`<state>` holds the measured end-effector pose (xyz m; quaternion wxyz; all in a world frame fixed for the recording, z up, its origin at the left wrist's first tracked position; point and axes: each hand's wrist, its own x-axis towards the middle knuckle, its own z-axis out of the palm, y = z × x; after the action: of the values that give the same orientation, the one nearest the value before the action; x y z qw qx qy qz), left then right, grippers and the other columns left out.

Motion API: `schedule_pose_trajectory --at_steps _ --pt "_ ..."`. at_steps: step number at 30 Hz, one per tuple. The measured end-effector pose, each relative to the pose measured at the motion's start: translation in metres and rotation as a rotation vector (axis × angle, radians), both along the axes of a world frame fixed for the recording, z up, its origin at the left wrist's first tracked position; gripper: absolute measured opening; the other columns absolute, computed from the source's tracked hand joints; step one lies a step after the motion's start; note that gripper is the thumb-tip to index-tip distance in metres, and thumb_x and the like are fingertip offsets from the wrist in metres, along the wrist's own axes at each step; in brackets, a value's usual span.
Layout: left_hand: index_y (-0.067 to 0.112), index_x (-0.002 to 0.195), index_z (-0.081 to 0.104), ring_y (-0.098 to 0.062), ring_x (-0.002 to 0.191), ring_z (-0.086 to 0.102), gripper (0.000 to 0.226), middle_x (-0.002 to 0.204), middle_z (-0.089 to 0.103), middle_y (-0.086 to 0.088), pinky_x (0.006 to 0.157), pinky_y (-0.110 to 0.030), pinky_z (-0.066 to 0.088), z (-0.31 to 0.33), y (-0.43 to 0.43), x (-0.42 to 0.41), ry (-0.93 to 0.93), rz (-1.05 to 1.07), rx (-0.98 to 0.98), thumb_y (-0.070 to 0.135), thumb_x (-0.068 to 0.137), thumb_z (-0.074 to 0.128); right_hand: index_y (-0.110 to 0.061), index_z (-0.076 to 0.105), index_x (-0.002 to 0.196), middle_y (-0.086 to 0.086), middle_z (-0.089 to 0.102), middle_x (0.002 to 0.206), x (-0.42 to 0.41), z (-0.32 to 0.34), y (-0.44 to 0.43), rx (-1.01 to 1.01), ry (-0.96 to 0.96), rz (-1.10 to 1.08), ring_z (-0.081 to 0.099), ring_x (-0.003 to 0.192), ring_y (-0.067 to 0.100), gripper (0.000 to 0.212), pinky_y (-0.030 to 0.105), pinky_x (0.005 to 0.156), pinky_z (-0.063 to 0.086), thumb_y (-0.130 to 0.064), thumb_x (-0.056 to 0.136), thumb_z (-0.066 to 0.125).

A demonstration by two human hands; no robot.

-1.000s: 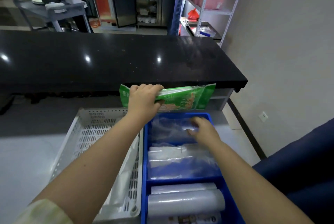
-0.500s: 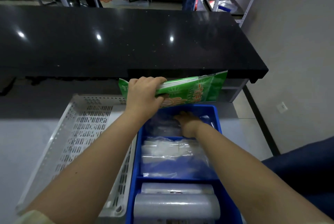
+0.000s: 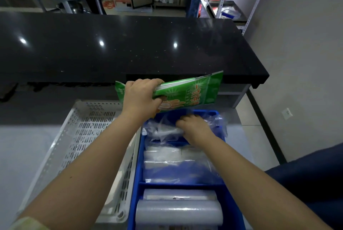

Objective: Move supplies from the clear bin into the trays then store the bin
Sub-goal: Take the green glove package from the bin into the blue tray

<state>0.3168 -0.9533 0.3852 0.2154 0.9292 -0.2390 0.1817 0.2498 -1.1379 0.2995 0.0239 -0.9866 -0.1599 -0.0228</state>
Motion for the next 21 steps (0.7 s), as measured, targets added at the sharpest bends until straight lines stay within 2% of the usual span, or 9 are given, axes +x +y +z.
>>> schedule_pose_trajectory --at_steps 2,6,10,14,18,21 --pt "0.027 0.117 0.064 -0.021 0.095 0.061 0.045 0.100 0.070 0.006 0.084 -0.038 0.035 0.009 -0.005 0.001 0.044 -0.023 -0.008 0.031 0.073 0.074 -0.007 0.069 0.083 0.010 0.064 0.075 -0.020 0.014 -0.003 0.062 -0.185 0.059 0.057 0.066 0.030 0.035 0.035 0.055 0.043 0.006 0.051 0.074" --pt "0.029 0.112 0.066 -0.020 0.097 0.063 0.044 0.102 0.071 0.005 0.090 -0.043 0.046 0.013 -0.025 -0.005 0.227 -0.129 -0.095 0.033 0.070 0.078 -0.004 0.066 0.077 0.011 0.060 0.071 -0.049 0.032 -0.013 0.111 -0.287 0.041 0.054 0.063 0.029 0.031 0.035 0.053 0.040 0.008 0.049 0.071" --pt "0.030 0.115 0.064 -0.021 0.101 0.063 0.048 0.107 0.071 0.003 0.092 -0.040 0.045 -0.010 -0.044 -0.009 0.330 -0.176 -0.010 0.037 0.070 0.079 -0.006 0.066 0.080 0.010 0.065 0.080 -0.070 0.031 -0.018 0.117 -0.276 -0.027 0.057 0.071 0.028 0.026 0.036 0.059 0.046 0.003 0.057 0.075" --pt "0.032 0.118 0.062 -0.020 0.104 0.061 0.050 0.112 0.070 0.005 0.094 -0.037 0.040 -0.044 -0.037 -0.001 0.404 -0.140 0.099 0.040 0.071 0.078 -0.007 0.066 0.081 0.009 0.064 0.078 -0.074 0.027 -0.018 0.110 -0.232 -0.094 0.056 0.070 0.028 0.029 0.037 0.057 0.046 0.005 0.055 0.072" --pt "0.034 0.119 0.060 -0.020 0.106 0.059 0.052 0.114 0.068 0.007 0.092 -0.037 0.036 -0.061 -0.026 0.009 0.386 -0.116 0.122 0.038 0.070 0.078 -0.006 0.067 0.080 0.009 0.063 0.074 -0.070 0.025 -0.016 0.117 -0.173 -0.137 0.055 0.068 0.028 0.030 0.037 0.056 0.046 0.005 0.053 0.074" --pt "0.034 0.126 0.055 -0.021 0.111 0.055 0.056 0.120 0.064 0.005 0.094 -0.041 0.033 -0.063 -0.026 0.015 0.301 -0.148 0.179 0.039 0.074 0.075 -0.005 0.067 0.088 0.010 0.064 0.082 -0.061 0.023 -0.015 0.102 -0.136 -0.173 0.055 0.076 0.030 0.030 0.040 0.063 0.047 0.004 0.059 0.071"
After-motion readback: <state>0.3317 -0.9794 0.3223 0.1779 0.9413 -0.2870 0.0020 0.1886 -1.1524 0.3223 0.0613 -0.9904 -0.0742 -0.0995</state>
